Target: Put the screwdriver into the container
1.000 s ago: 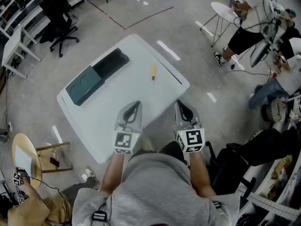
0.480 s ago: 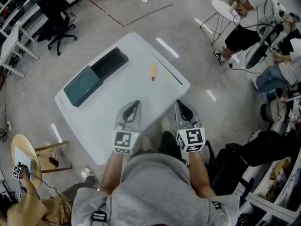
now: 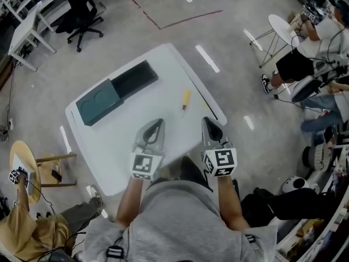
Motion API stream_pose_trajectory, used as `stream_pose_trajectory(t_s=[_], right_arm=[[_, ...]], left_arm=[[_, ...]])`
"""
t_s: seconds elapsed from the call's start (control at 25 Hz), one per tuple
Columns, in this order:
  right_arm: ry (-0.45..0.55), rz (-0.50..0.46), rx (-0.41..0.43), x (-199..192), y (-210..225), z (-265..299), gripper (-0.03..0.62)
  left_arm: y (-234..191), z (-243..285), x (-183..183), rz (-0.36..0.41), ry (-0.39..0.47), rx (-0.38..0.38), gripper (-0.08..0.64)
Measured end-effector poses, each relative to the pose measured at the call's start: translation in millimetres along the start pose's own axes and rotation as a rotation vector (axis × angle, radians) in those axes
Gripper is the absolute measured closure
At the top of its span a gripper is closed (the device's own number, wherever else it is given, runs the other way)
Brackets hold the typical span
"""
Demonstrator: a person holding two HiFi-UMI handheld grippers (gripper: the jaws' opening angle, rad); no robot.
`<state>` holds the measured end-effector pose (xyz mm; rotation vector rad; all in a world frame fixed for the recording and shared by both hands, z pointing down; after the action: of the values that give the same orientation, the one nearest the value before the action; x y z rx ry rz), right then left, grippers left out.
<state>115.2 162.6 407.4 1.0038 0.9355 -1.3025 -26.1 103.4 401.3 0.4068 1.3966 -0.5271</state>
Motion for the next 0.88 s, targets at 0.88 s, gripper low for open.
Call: stream_pose_trajectory(t_s=[0.88], right_arm=[[-0.373,0.096,0.185,-120,64,169,0.588]], left_arm=[[-47,131,-119,-0.127,-0.260,0.098,0.549]])
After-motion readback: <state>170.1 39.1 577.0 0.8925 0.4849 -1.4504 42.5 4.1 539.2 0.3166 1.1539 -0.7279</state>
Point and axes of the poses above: the fingertips, and each gripper's own axes: z forward along the fingers, y to its right, x out of its top, the point moved 1 cm from there along -z, backward along the fingers, and after that the axes turned 1 degree about z, right-handed, at the moved point
